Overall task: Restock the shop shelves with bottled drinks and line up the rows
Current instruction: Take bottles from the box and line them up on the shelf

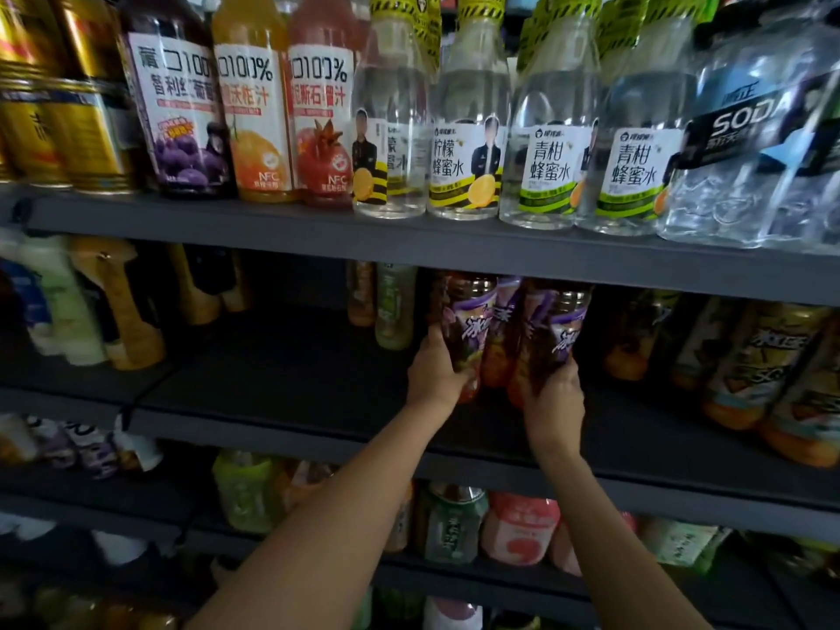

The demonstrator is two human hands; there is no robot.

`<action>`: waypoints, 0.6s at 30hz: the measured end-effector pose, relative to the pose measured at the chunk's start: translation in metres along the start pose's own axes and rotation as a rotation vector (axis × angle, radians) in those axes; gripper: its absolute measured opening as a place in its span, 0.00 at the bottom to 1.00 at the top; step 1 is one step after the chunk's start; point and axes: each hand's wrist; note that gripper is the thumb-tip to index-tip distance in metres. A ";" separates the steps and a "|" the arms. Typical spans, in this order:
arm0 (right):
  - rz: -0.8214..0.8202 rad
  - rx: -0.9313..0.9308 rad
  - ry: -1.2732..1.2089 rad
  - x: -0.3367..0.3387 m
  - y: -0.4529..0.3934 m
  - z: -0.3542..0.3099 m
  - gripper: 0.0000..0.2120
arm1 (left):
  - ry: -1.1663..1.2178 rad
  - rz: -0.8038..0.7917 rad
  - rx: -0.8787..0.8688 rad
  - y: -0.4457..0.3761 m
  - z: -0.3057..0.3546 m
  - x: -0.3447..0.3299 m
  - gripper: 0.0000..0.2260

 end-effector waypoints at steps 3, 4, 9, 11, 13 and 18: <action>0.002 -0.058 0.041 0.000 -0.008 -0.005 0.32 | 0.009 -0.077 0.023 0.002 -0.005 0.008 0.32; 0.024 -0.070 0.066 0.001 -0.008 -0.009 0.33 | 0.010 -0.091 0.022 0.007 -0.010 0.014 0.32; 0.337 0.146 -0.041 -0.024 0.049 -0.064 0.16 | 0.109 0.211 -0.092 0.053 -0.083 0.081 0.18; 0.236 0.308 -0.135 -0.055 0.090 -0.099 0.10 | 0.185 0.329 -0.076 0.077 -0.133 0.119 0.12; 0.084 0.434 -0.223 -0.096 0.134 -0.138 0.09 | 0.198 0.417 0.015 0.100 -0.192 0.162 0.10; -0.339 0.710 -0.300 -0.216 0.273 -0.213 0.10 | 0.079 0.539 0.379 0.174 -0.377 0.269 0.07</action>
Point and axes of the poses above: each hand's wrist, its own y-axis away from the middle knuckle, its own x-axis out of the back of the hand, z = x × y, and after that the axes turned 12 degrees about x, right-handed
